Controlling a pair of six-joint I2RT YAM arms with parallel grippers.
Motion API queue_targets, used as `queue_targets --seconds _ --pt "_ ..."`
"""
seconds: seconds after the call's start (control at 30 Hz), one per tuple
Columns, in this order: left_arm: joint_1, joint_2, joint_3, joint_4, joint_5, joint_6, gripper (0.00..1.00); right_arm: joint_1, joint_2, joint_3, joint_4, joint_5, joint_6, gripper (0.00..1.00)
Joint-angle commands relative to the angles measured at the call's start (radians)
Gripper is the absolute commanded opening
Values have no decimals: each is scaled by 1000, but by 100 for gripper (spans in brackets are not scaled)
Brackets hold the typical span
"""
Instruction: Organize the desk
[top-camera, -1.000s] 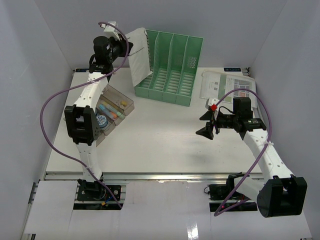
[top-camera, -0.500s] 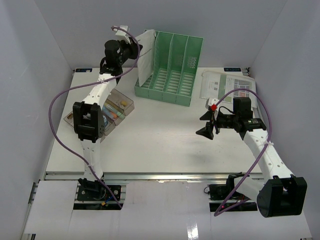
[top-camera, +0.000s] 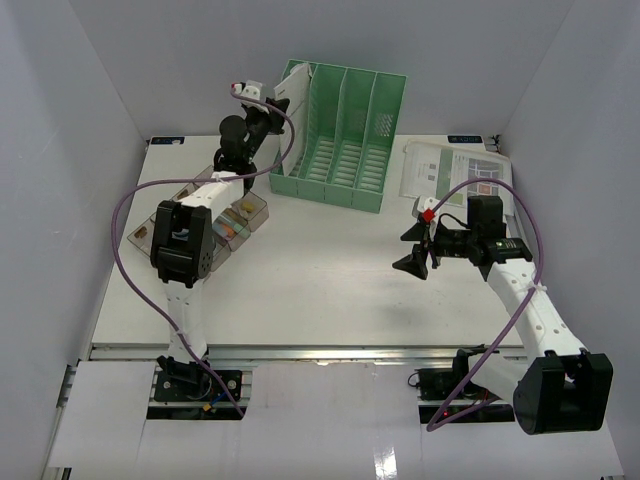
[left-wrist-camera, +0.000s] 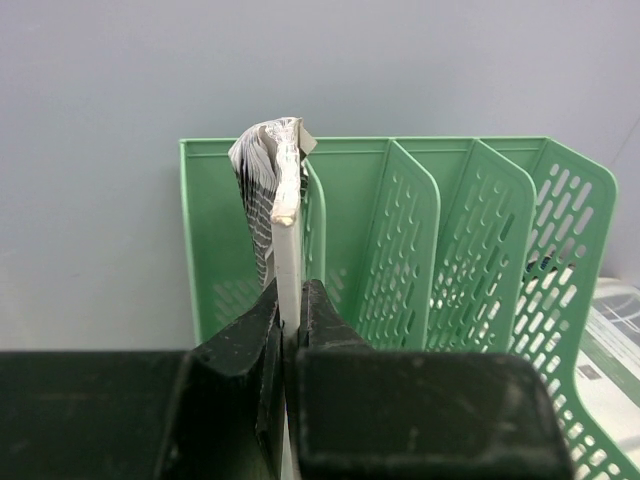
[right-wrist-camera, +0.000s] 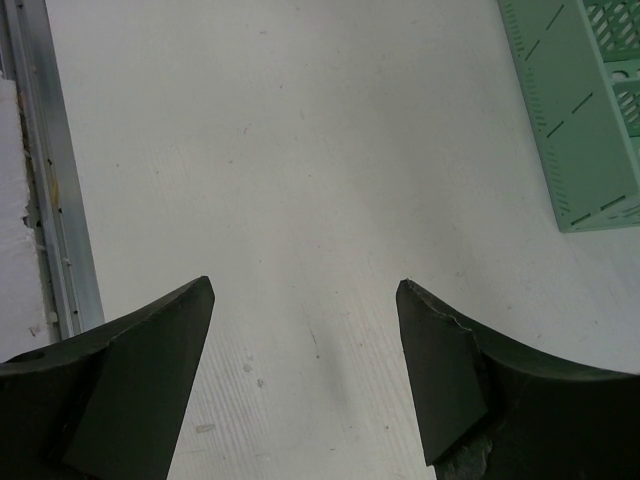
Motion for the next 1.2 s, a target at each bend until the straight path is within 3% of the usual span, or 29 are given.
queue_targets --seconds 0.0,0.47,0.8,0.83,0.9,0.97,1.03,1.17 --pt "-4 -57 -74 40 -15 49 0 -10 -6 -15 37 -14 15 80" --pt "-2 36 151 -70 3 102 0 -24 8 -25 52 -12 24 80" --pt "-3 21 -12 53 26 45 1 -30 15 -29 53 -11 24 80" --pt "-2 6 -49 66 30 30 14 -32 18 -29 55 -8 25 80" --pt "-3 -26 -111 76 36 3 59 -37 23 -30 59 1 30 81" --pt "-3 -81 -166 75 38 -21 88 -60 30 -29 78 17 60 82" --pt "-2 -141 -234 45 41 -34 98 -93 40 -24 91 44 96 83" --pt "1 -284 -318 -37 13 -44 98 -141 81 -18 106 135 104 88"
